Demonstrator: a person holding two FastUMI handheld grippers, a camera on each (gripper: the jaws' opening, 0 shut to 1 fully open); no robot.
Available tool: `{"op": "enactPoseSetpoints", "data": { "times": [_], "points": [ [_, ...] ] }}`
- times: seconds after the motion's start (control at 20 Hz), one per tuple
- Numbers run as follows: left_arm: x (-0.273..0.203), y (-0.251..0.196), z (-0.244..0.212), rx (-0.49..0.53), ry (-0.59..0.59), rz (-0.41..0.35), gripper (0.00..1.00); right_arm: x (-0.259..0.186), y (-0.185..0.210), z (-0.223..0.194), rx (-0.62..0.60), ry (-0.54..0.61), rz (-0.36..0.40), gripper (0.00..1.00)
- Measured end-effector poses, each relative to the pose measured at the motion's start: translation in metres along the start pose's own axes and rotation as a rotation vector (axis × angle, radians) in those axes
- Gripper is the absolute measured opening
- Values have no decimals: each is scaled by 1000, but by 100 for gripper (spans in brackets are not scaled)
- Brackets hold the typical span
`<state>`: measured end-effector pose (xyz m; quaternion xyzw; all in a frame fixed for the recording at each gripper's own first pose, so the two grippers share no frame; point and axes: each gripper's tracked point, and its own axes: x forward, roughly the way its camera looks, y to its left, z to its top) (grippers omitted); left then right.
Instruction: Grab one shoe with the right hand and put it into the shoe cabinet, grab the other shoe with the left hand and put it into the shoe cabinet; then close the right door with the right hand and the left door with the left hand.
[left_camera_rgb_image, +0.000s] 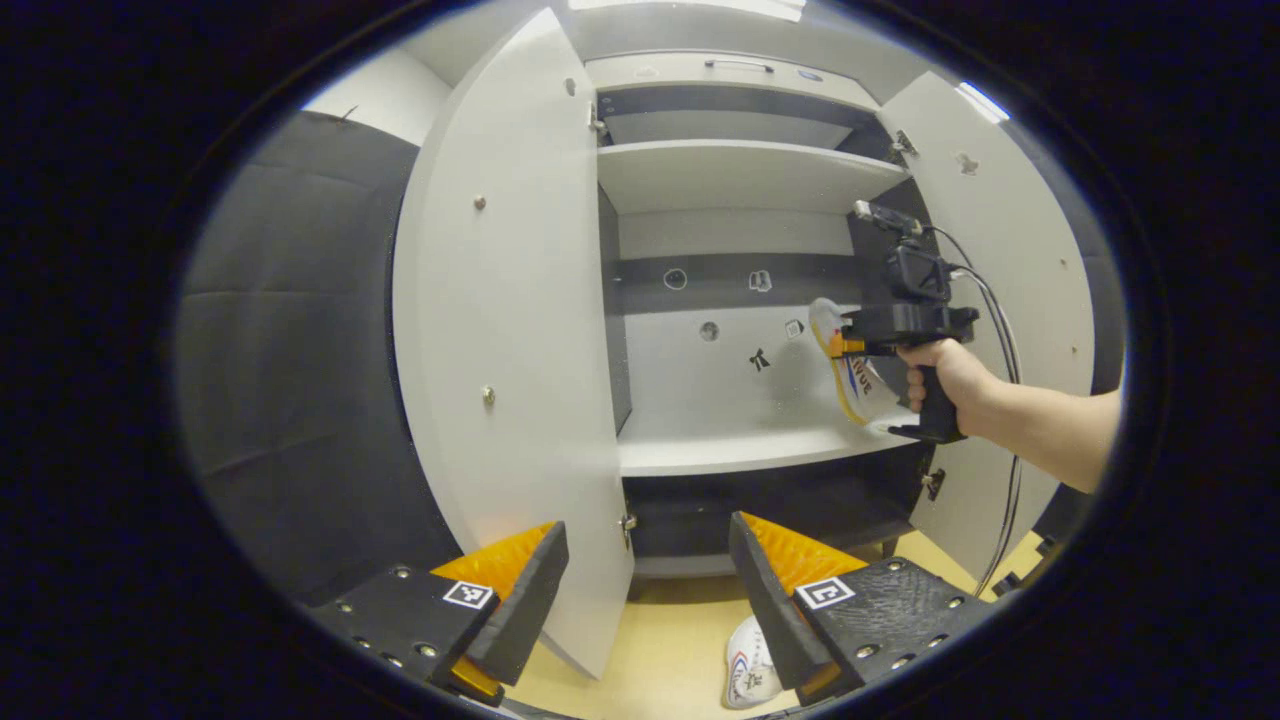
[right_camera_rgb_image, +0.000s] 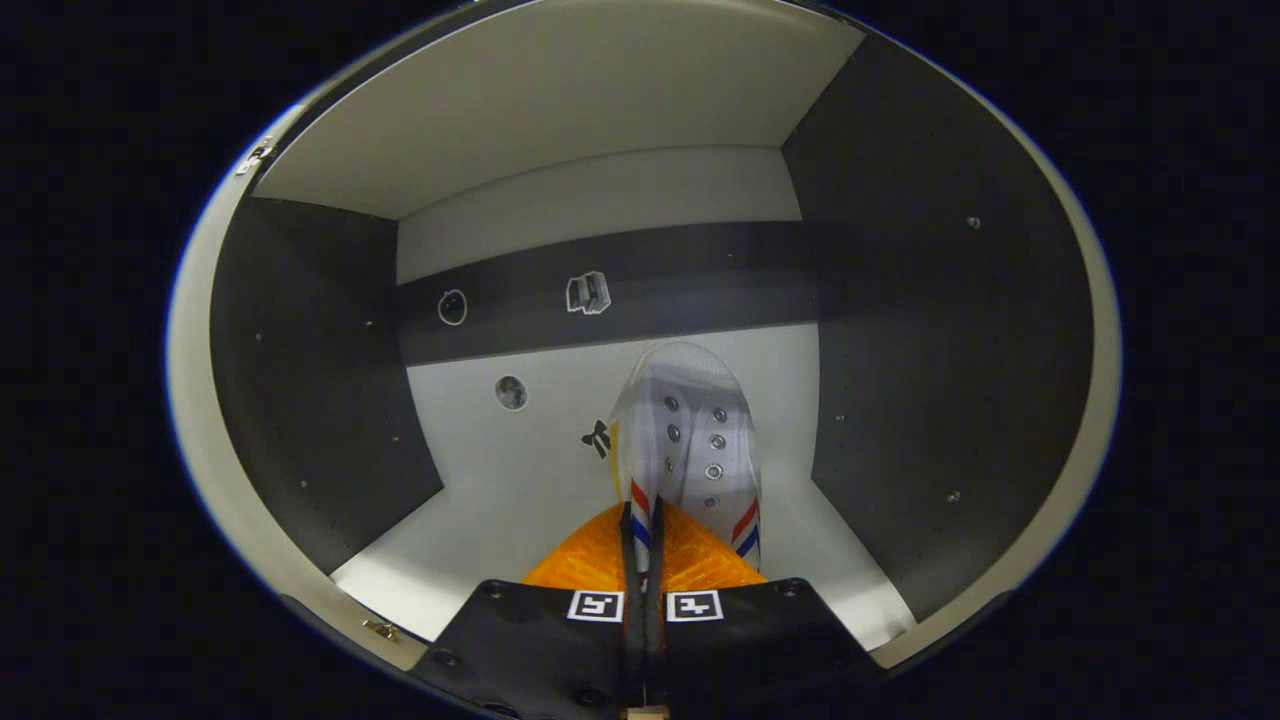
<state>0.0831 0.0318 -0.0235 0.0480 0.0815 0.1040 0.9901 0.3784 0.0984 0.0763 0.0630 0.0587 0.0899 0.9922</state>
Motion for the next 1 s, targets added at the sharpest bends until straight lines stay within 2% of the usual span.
{"op": "enactPoseSetpoints", "data": {
  "times": [0.05,0.1,0.2,0.25,0.3,0.35,0.4,0.45,0.5,0.55,0.6,0.75,0.85,1.0],
  "points": [
    [-1,-1,-1,10,5,5,93,9,-2,-2,7,9,-6,1],
    [-3,0,-3,18,14,13,97,16,-5,-6,14,22,-17,1],
    [-6,7,-7,37,26,44,97,28,-7,-14,33,49,-28,1],
    [-9,12,-8,43,25,60,93,35,-7,-15,33,54,-32,3],
    [-12,13,-8,37,25,58,88,38,-8,-18,28,62,-35,0],
    [-13,14,-7,32,24,64,97,43,-9,-21,20,78,-42,6],
    [-15,14,-6,34,24,71,90,45,-11,-25,20,96,-54,6],
    [-16,13,-5,41,21,70,97,46,-8,-22,27,89,-42,14],
    [-17,9,-6,45,17,60,97,44,-6,-15,36,68,-37,20],
    [-18,5,-7,43,15,48,90,39,0,-6,43,44,-22,29],
    [-18,2,-8,32,14,37,90,32,5,-2,35,31,-11,34],
    [-21,-12,-13,-14,15,-15,90,2,10,1,-53,14,-3,100],
    [-21,-20,-19,-10,15,-54,90,-32,10,3,-101,-3,-12,98],
    [-18,-31,-40,-17,35,-126,90,-90,13,-6,-98,-10,-9,98]
  ]
}}
